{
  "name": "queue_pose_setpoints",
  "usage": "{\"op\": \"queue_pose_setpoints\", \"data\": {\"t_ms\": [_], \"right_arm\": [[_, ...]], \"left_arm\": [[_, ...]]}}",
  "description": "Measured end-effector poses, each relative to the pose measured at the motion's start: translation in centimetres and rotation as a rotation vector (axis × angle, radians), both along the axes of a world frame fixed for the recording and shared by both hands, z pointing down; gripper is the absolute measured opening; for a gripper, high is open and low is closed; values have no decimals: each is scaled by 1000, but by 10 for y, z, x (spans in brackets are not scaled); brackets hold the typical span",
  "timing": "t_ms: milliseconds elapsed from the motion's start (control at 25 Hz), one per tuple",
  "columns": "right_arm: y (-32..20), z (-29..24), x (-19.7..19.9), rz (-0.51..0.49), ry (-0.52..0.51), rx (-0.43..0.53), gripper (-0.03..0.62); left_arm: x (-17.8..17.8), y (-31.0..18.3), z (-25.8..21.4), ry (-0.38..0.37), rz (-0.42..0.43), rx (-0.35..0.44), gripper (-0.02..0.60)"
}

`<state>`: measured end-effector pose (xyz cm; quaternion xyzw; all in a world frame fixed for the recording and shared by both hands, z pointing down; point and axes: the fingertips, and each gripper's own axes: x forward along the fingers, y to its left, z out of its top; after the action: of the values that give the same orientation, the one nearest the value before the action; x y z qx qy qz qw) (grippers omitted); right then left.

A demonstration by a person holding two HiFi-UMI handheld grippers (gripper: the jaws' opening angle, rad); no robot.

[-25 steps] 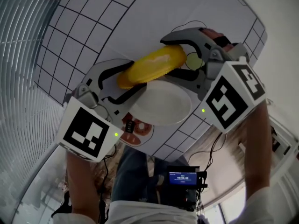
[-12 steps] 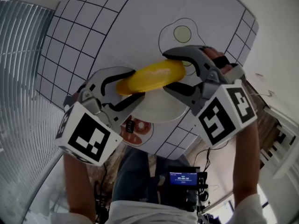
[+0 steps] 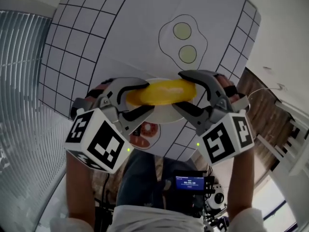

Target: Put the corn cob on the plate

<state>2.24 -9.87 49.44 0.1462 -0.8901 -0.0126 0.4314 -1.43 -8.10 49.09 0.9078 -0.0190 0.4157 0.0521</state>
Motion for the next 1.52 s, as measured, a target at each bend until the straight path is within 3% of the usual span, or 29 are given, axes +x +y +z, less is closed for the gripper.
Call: {"op": "queue_pose_setpoints", "data": {"t_ms": [720,1000,1520], "right_arm": [[28,17,5,142,33,-5,290],[34,19,5,149,38,-8,291],[36,17,18,226,-7,-44,316]], "left_arm": [[2,22,15,-68,135,21,213],[2,26,16,-57,138,19,215],[-6,22,13,-32,62,37,236]]}}
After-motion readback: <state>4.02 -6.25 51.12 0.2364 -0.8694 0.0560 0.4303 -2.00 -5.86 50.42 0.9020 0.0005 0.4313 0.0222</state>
